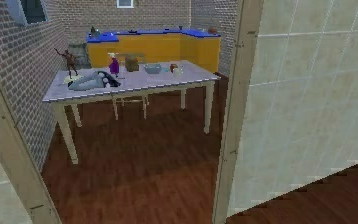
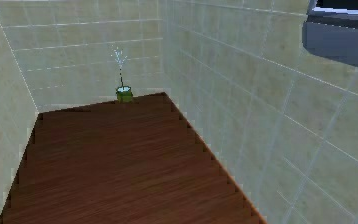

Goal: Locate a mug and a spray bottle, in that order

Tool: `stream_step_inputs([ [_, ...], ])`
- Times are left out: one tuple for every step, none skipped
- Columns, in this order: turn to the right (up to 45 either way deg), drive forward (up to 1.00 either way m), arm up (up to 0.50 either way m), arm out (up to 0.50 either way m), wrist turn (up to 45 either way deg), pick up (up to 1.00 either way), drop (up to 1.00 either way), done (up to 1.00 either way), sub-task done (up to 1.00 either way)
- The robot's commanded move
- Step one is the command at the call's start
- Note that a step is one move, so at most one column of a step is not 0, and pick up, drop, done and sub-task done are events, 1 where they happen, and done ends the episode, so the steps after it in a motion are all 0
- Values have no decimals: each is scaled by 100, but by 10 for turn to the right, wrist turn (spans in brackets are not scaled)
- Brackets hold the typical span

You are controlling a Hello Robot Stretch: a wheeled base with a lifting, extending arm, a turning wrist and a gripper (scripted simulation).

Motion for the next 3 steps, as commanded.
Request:
stream_step_inputs([
  [0, 45, 0, 0, 0, 0, 0, 0, 0],
  [-180, 0, 0, 0, 0, 0, 0, 0, 0],
  [-30, 0, 0, 0, 0, 0, 0, 0, 0],
])
